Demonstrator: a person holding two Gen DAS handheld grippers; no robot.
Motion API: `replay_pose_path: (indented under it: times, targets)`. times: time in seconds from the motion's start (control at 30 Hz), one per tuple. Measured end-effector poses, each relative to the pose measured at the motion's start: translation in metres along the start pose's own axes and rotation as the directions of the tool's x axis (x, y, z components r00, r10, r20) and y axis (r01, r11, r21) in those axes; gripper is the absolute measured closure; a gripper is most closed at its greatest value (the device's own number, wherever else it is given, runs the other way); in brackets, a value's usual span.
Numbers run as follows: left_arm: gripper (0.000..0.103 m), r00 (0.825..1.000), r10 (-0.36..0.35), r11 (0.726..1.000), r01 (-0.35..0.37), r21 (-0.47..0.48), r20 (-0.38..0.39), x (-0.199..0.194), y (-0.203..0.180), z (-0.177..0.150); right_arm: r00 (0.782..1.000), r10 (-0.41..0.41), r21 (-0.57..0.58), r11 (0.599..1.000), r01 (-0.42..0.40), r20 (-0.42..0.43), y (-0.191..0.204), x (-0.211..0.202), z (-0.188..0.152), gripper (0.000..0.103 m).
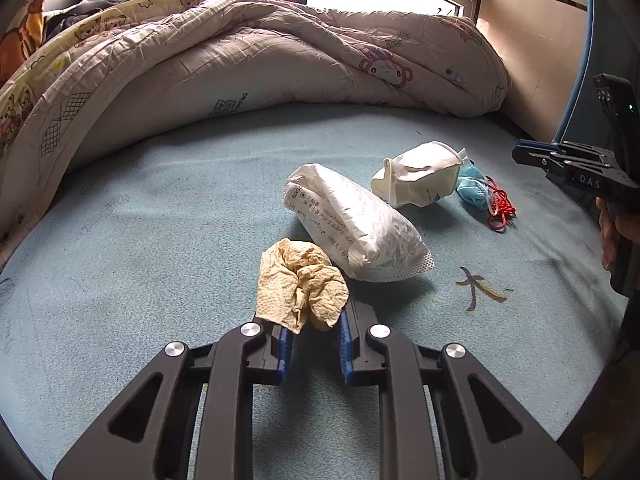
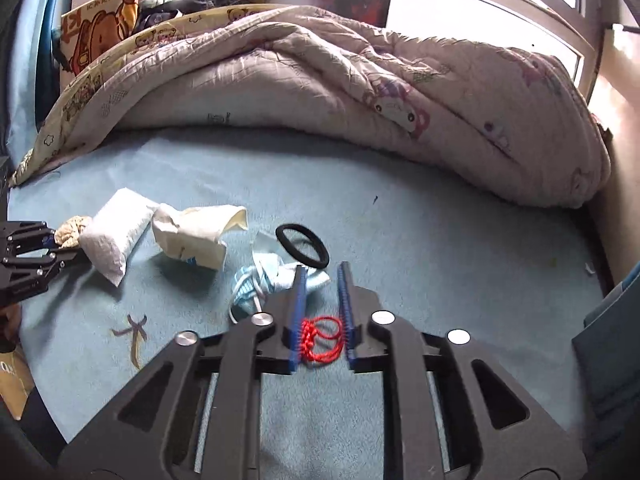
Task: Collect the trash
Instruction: 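Grasp the red cord and black hair tie with the right tool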
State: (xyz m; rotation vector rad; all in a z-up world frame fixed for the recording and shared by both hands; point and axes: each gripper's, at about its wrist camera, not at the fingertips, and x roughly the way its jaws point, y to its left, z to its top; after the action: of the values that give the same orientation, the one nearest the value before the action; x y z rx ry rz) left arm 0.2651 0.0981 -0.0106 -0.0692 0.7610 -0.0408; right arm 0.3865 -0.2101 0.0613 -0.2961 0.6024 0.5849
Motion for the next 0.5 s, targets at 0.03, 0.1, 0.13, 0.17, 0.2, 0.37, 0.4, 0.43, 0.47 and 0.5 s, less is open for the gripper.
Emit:
replay_pose_path:
  times: [0.03, 0.1, 0.13, 0.17, 0.2, 0.37, 0.4, 0.43, 0.47, 0.5]
  targets:
    - [0.086, 1.000, -0.003, 1.000, 0.003, -0.005, 0.001, 0.000, 0.001, 0.000, 1.000, -0.017, -0.030, 0.999, 0.017, -0.015, 0.002, 0.007, 0.007, 0.030]
    - [0.086, 1.000, -0.009, 1.000, 0.009, -0.009, 0.004, -0.001, 0.001, 0.000, 0.998, -0.056, -0.127, 0.991, 0.052, -0.022, 0.013, 0.021, 0.016, 0.025]
    - [0.086, 1.000, -0.011, 1.000, 0.011, -0.010, 0.003, -0.002, 0.002, -0.001, 0.998, -0.061, -0.167, 0.984, 0.055, -0.031, 0.018, 0.030, 0.020, 0.025]
    - [0.086, 1.000, -0.015, 1.000, 0.015, -0.010, 0.003, -0.002, 0.002, -0.001, 0.997, -0.074, -0.197, 0.978, 0.065, -0.038, 0.022, 0.039, 0.023, 0.028]
    - [0.086, 1.000, -0.020, 1.000, 0.020, -0.010, 0.002, -0.001, 0.002, -0.001, 0.995, -0.086, -0.209, 0.975, 0.075, -0.045, 0.024, 0.046, 0.026, 0.030]
    - [0.086, 0.999, -0.047, 0.999, 0.047, -0.013, -0.005, -0.001, 0.003, -0.001, 0.991, -0.057, -0.218, 0.975, 0.030, -0.119, 0.032, 0.082, 0.031, 0.051]
    - [0.086, 0.999, -0.049, 0.999, 0.049, -0.013, -0.005, -0.001, 0.002, -0.001, 0.991, -0.047, -0.202, 0.979, 0.021, -0.126, 0.031, 0.085, 0.031, 0.070]
    - [0.086, 0.999, -0.049, 0.999, 0.049, -0.012, -0.006, -0.001, 0.002, -0.001, 0.991, -0.041, -0.174, 0.985, 0.019, -0.125, 0.029, 0.086, 0.033, 0.077]
    - [0.086, 0.999, -0.049, 0.999, 0.049, -0.010, -0.006, -0.001, 0.001, -0.001, 0.992, -0.028, -0.137, 0.990, 0.012, -0.120, 0.025, 0.085, 0.035, 0.081]
    - [0.086, 0.999, -0.048, 0.999, 0.048, -0.009, -0.005, -0.001, 0.001, -0.001, 0.994, -0.010, -0.115, 0.993, -0.003, -0.113, 0.024, 0.083, 0.036, 0.085]
